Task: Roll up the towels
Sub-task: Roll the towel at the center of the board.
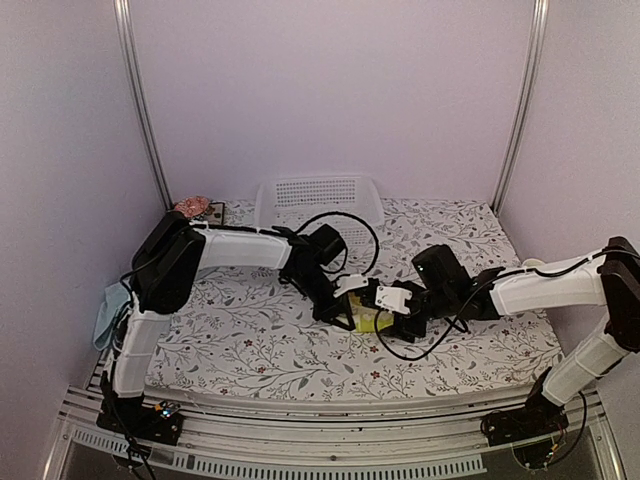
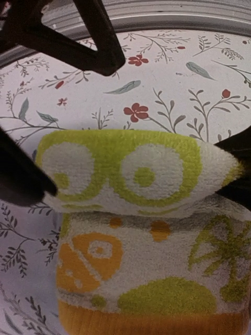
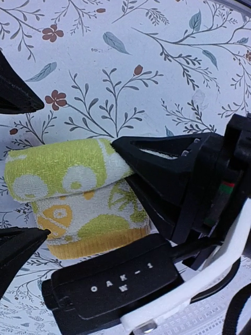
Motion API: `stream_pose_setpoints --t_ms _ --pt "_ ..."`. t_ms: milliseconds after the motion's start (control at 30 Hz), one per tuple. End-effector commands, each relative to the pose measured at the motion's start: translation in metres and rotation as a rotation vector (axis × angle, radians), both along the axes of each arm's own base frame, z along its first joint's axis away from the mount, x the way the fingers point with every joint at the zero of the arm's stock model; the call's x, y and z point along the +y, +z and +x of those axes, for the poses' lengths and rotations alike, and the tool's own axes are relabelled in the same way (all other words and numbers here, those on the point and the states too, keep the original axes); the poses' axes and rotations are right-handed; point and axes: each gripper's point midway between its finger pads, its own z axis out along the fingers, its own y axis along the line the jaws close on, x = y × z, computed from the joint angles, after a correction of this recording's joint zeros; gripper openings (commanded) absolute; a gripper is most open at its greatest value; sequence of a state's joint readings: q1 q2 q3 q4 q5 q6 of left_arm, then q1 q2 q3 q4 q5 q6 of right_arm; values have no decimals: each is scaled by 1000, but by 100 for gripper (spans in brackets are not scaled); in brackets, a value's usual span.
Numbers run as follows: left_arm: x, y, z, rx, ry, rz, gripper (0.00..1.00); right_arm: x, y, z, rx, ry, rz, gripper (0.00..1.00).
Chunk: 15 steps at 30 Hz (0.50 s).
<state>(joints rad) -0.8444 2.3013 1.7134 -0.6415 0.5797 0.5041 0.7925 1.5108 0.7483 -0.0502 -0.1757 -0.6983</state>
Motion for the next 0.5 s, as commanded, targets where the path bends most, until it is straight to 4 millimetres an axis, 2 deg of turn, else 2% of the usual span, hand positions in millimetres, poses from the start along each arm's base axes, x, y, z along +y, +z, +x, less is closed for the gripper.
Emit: stream_pose_setpoints --t_ms 0,267,467 --pt "34 -53 -36 254 32 206 6 9 -4 8 -124 9 -49 75" --pt "31 -49 -32 411 62 168 9 22 -24 1 -184 66 -117 71" --pt "34 -57 -29 459 85 176 9 21 -35 9 -211 23 -161 64"
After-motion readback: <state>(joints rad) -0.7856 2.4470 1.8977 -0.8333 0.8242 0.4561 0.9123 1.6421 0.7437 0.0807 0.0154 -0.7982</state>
